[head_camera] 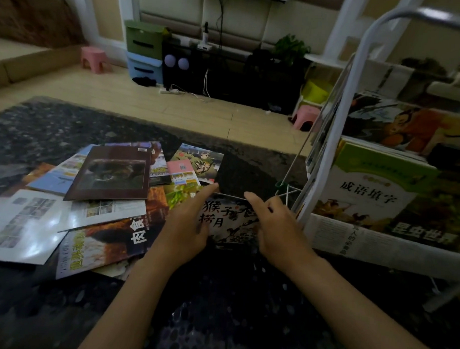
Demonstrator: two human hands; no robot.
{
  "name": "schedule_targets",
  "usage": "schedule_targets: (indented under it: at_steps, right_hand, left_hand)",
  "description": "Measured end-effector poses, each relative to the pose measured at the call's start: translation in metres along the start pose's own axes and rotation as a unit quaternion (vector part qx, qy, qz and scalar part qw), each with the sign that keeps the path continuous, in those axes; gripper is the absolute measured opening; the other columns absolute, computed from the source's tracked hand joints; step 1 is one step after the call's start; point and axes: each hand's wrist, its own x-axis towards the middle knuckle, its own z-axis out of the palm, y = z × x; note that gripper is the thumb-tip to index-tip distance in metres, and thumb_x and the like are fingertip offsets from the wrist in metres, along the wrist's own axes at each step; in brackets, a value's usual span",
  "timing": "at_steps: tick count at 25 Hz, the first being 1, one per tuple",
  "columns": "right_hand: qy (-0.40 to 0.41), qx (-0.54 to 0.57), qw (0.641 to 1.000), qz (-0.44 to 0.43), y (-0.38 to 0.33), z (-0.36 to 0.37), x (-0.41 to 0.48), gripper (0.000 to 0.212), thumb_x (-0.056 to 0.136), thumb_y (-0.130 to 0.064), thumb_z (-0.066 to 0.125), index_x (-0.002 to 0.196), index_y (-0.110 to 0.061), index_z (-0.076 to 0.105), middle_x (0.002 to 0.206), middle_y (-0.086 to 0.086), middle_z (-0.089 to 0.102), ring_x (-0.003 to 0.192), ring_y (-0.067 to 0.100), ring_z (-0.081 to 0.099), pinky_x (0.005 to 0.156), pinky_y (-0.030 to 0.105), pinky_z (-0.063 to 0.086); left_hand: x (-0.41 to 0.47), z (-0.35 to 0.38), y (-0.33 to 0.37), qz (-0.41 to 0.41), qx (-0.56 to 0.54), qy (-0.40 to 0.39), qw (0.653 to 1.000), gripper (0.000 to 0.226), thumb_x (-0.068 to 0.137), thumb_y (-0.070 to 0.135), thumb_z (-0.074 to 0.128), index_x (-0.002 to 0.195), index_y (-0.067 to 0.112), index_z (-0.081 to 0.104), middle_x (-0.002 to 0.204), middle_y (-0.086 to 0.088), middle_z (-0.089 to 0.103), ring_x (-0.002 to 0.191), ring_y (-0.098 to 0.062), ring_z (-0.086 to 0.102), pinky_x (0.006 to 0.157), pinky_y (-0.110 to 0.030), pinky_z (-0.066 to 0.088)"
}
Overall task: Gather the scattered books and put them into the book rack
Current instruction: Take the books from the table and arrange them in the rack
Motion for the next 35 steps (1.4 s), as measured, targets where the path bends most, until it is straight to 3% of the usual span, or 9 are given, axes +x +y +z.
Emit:
schedule_targets:
  at_steps: [3, 5, 9, 11, 14, 19, 24, 28, 35]
  right_hand:
    - [0.020, 0.009, 1.000, -0.013, -0.001, -0.009, -0.007, 0.090, 0.085, 0.005, 0.060, 0.156, -0.033, 0.018, 0.110, 0.002, 0.035, 0.092, 0.021, 0.045, 0.073, 0.036, 0.051]
    - [0.034, 0.023, 0.999, -0.026, 0.001, -0.025, -0.011, 0.092, 0.084, 0.007, 0.061, 0.156, -0.031, 0.019, 0.113, 0.004, 0.034, 0.092, 0.022, 0.045, 0.070, 0.034, 0.049]
    - [0.073, 0.017, 0.995, -0.069, 0.017, -0.083, -0.025, 0.087, 0.082, 0.007, 0.064, 0.154, -0.026, 0.027, 0.120, 0.007, 0.034, 0.091, 0.026, 0.049, 0.069, 0.035, 0.050]
    - [0.103, 0.023, 0.992, -0.067, 0.033, -0.122, -0.031, 0.081, 0.086, 0.005, 0.060, 0.153, -0.028, 0.028, 0.122, 0.006, 0.032, 0.090, 0.026, 0.048, 0.068, 0.031, 0.047]
    - [0.174, 0.048, 0.982, -0.061, 0.061, -0.195, -0.039, 0.071, 0.088, 0.001, 0.059, 0.148, -0.029, 0.036, 0.117, 0.002, 0.033, 0.097, 0.027, 0.051, 0.081, 0.036, 0.055]
    - [0.251, 0.015, 0.968, -0.020, 0.117, -0.305, -0.046, 0.065, 0.087, -0.008, 0.064, 0.146, -0.023, 0.043, 0.118, 0.008, 0.038, 0.105, 0.032, 0.051, 0.091, 0.042, 0.053]
    - [0.309, -0.064, 0.948, 0.036, 0.182, -0.353, -0.057, 0.058, 0.088, 0.001, 0.059, 0.141, -0.016, 0.045, 0.118, 0.016, 0.041, 0.096, 0.035, 0.054, 0.084, 0.042, 0.053]
    - [0.326, -0.090, 0.939, 0.065, 0.234, -0.353, -0.054, 0.050, 0.084, 0.010, 0.056, 0.130, -0.008, 0.047, 0.112, 0.017, 0.042, 0.083, 0.037, 0.056, 0.074, 0.051, 0.055]
    - [0.315, -0.204, 0.924, 0.074, 0.283, -0.312, -0.045, 0.031, 0.079, 0.008, 0.065, 0.107, -0.001, 0.057, 0.098, 0.020, 0.055, 0.079, 0.037, 0.059, 0.050, 0.039, 0.051]
  left_hand:
    - [-0.006, -0.002, 0.014, -0.016, -0.022, 0.004, 1.000, 0.096, 0.081, -0.009, 0.063, 0.139, 0.055, 0.024, 0.131, 0.006, 0.053, 0.119, -0.013, 0.055, 0.096, -0.029, 0.052]
    - [-0.012, -0.001, 0.026, -0.035, -0.039, 0.016, 0.999, 0.094, 0.082, -0.007, 0.064, 0.139, 0.057, 0.025, 0.130, -0.004, 0.057, 0.117, -0.024, 0.059, 0.093, -0.042, 0.054]
    - [-0.001, -0.001, 0.070, -0.009, -0.052, 0.036, 0.998, 0.100, 0.081, -0.004, 0.070, 0.135, 0.068, 0.025, 0.129, 0.031, 0.046, 0.110, -0.010, 0.062, 0.085, -0.039, 0.059]
    - [0.021, -0.004, 0.104, 0.014, -0.048, 0.033, 0.998, 0.097, 0.082, -0.001, 0.071, 0.139, 0.062, 0.025, 0.125, 0.029, 0.048, 0.103, -0.014, 0.064, 0.080, -0.041, 0.060]
    - [0.064, -0.006, 0.168, 0.072, -0.043, 0.036, 0.996, 0.089, 0.082, 0.006, 0.074, 0.146, 0.046, 0.027, 0.116, -0.006, 0.061, 0.090, -0.028, 0.068, 0.072, -0.050, 0.060]
    - [0.129, 0.019, 0.291, 0.180, 0.043, 0.103, 0.977, 0.082, 0.079, 0.003, 0.074, 0.145, 0.025, 0.031, 0.118, 0.005, 0.054, 0.100, -0.010, 0.057, 0.075, -0.011, 0.048]
    - [0.185, 0.061, 0.368, 0.240, 0.117, 0.074, 0.961, 0.073, 0.082, 0.002, 0.063, 0.148, 0.013, 0.033, 0.124, -0.017, 0.057, 0.115, -0.034, 0.055, 0.095, -0.043, 0.050]
    - [0.213, 0.096, 0.385, 0.254, 0.155, 0.019, 0.954, 0.076, 0.082, 0.009, 0.063, 0.149, 0.016, 0.030, 0.129, -0.020, 0.053, 0.117, -0.037, 0.053, 0.095, -0.050, 0.049]
    - [0.238, 0.141, 0.354, 0.239, 0.253, -0.041, 0.937, 0.073, 0.088, 0.010, 0.064, 0.150, 0.010, 0.025, 0.134, -0.016, 0.049, 0.113, -0.035, 0.056, 0.092, -0.047, 0.051]
